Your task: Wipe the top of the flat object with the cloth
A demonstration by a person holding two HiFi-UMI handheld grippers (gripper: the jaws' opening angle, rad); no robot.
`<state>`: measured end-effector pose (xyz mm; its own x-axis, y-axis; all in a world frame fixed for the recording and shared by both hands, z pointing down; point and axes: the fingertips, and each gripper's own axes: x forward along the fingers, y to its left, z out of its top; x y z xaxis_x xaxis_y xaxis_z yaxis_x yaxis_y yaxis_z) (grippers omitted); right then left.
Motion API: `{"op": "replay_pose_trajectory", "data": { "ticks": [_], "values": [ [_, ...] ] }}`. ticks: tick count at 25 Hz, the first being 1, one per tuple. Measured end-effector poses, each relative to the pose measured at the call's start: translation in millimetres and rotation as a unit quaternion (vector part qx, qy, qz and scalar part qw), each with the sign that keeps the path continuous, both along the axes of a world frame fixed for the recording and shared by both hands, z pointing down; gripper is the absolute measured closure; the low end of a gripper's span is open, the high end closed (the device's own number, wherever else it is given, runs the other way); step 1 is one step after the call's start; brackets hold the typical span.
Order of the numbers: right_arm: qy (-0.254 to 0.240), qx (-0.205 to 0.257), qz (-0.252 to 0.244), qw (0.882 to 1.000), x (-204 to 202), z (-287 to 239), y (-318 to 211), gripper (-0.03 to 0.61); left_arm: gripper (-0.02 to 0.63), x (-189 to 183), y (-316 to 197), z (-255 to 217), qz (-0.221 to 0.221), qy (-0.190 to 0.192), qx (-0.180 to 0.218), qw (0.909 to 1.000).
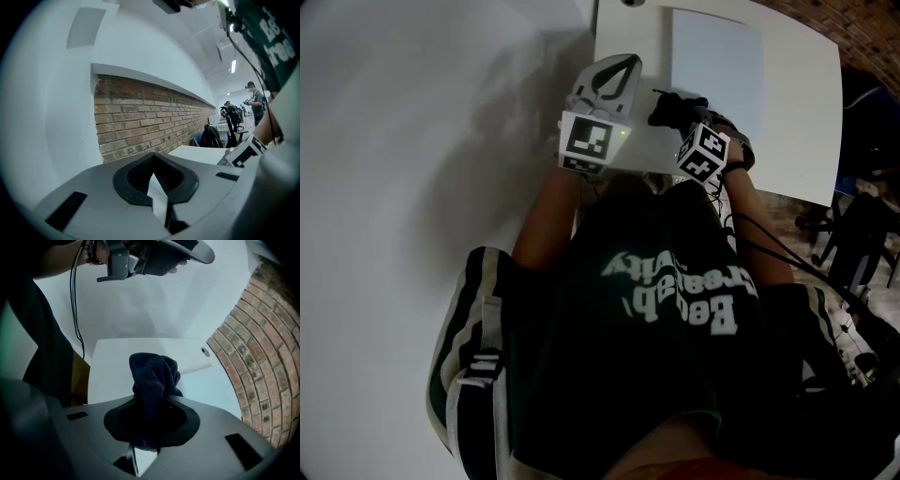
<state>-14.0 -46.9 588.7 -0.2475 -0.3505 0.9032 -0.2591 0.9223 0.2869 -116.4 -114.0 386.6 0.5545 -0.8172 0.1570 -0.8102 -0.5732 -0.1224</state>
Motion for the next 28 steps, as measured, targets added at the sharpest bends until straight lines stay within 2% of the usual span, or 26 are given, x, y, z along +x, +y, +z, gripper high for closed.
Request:
{"op": "replay_pose_trajectory", "data": {
  "ticks": [5, 12, 23, 28],
  "values": [
    [0.005, -0.001, -0.001, 1.0, -7, 0, -8, 0.517, 0.617, -10, -8, 6, -0.003, 0.002, -0.004, 1.0],
    [0.004, 0.0, -0.009, 1.0, -2, 0, -34, 0.517, 0.617, -4, -22, 7, -0.017, 0.008, -0.007, 0.9998],
    [0.002, 0.029, 0.001, 1.0, -3, 6, -148, 0.515, 0.617, 0, -61, 10, -0.06, -0.012, -0.01, 0.9981],
    [-0.003, 0.05, 0.012, 0.999, -8, 3, -199, 0.515, 0.617, -5, -69, 12, -0.082, -0.017, -0.029, 0.996]
  ]
}}
